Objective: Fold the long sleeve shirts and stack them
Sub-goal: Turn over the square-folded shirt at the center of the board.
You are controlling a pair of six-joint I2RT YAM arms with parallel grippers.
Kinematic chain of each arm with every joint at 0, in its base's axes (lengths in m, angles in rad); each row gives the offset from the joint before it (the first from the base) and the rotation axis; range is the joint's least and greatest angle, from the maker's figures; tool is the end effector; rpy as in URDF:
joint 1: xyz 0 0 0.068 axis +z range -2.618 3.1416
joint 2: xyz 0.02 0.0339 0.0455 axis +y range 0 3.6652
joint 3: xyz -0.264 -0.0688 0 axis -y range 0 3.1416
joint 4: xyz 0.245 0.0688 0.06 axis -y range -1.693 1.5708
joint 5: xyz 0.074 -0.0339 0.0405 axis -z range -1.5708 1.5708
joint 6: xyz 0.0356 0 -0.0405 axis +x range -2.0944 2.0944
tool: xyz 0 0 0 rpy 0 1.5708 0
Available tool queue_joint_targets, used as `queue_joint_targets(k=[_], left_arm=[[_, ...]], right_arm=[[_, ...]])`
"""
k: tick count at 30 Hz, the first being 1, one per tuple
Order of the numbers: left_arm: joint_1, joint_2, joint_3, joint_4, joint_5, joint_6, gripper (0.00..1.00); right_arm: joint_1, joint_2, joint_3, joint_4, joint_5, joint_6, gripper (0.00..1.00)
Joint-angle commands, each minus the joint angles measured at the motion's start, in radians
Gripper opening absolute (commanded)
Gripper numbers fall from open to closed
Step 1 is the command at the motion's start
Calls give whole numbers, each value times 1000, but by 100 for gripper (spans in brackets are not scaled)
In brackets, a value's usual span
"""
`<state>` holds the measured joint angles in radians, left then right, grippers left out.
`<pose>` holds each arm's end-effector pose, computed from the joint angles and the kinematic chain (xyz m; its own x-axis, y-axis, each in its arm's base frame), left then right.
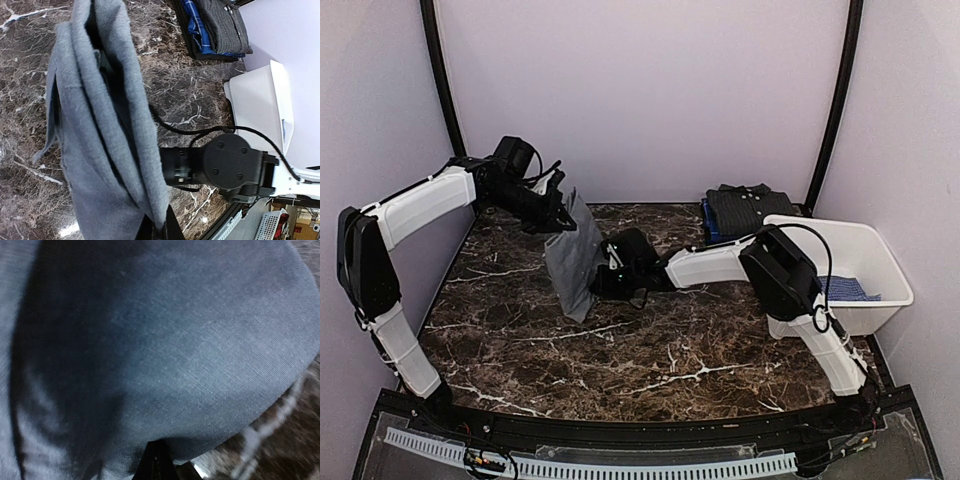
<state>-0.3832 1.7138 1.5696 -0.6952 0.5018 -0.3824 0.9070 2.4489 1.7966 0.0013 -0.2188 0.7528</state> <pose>0.3451 -0.1576 0.3207 -0.8739 -0.0004 -0.4861 0.3230 0.7468 -0.5814 0.3271 0.4307 0.1152 -0.8709 -0.0301 -0.4906 -0.3835 0.6660 0.6398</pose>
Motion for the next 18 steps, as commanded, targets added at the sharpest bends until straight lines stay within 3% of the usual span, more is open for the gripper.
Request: queue_joint_targets(k=[1,7,18], left_arm=[[3,12,41,70,134,-30,0],[1,44,33,123,176,-64,0],[1,50,3,132,148,-61,0]], right_arm=[[22,172,144,157,-136,144,2],[20,307,316,249,-217,243,6],[-8,136,191,143,-107,124,19]])
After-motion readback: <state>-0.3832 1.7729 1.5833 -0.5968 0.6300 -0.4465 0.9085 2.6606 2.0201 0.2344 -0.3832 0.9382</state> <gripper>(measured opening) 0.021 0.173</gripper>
